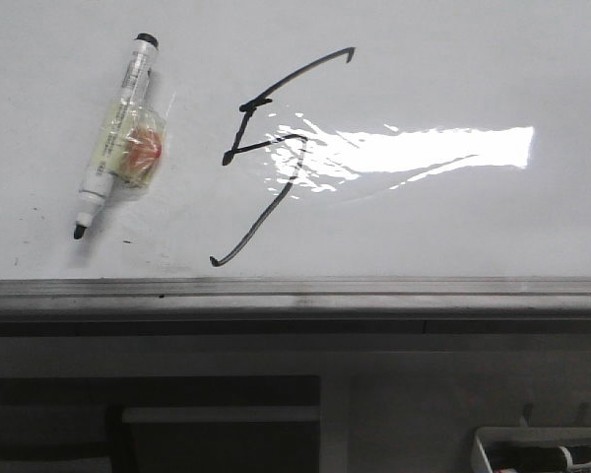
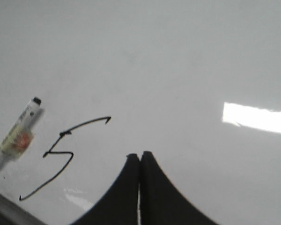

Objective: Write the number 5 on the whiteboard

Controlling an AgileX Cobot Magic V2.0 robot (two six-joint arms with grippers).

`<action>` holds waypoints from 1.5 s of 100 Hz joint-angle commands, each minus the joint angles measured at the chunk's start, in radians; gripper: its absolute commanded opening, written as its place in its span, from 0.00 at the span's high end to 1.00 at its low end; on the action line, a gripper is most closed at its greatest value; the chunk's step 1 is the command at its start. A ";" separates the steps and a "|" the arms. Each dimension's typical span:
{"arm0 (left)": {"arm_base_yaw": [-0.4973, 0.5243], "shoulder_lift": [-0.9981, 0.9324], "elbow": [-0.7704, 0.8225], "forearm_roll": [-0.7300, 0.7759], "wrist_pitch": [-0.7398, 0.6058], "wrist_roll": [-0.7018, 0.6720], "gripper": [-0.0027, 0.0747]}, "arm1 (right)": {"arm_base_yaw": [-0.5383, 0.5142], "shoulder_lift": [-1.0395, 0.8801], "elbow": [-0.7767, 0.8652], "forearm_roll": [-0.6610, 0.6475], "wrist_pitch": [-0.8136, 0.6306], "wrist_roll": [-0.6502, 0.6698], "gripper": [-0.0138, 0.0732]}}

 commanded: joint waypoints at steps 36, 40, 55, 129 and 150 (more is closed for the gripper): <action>0.003 -0.027 0.017 -0.016 -0.053 -0.011 0.99 | -0.622 0.019 0.113 -1.449 0.636 1.602 0.91; 0.003 -0.027 0.017 -0.016 -0.053 -0.011 0.99 | -0.641 -0.009 0.120 -1.478 0.714 1.675 0.91; 0.003 -0.027 0.017 -0.016 -0.053 -0.011 0.99 | -0.725 -0.116 0.227 -1.478 0.712 1.700 0.91; 0.003 -0.027 0.017 -0.016 -0.053 -0.011 0.99 | -0.899 -0.230 0.253 -1.526 0.858 1.698 0.91; 0.003 -0.027 0.017 -0.016 -0.053 -0.011 0.99 | -0.899 -0.303 0.253 -1.534 0.862 1.698 0.91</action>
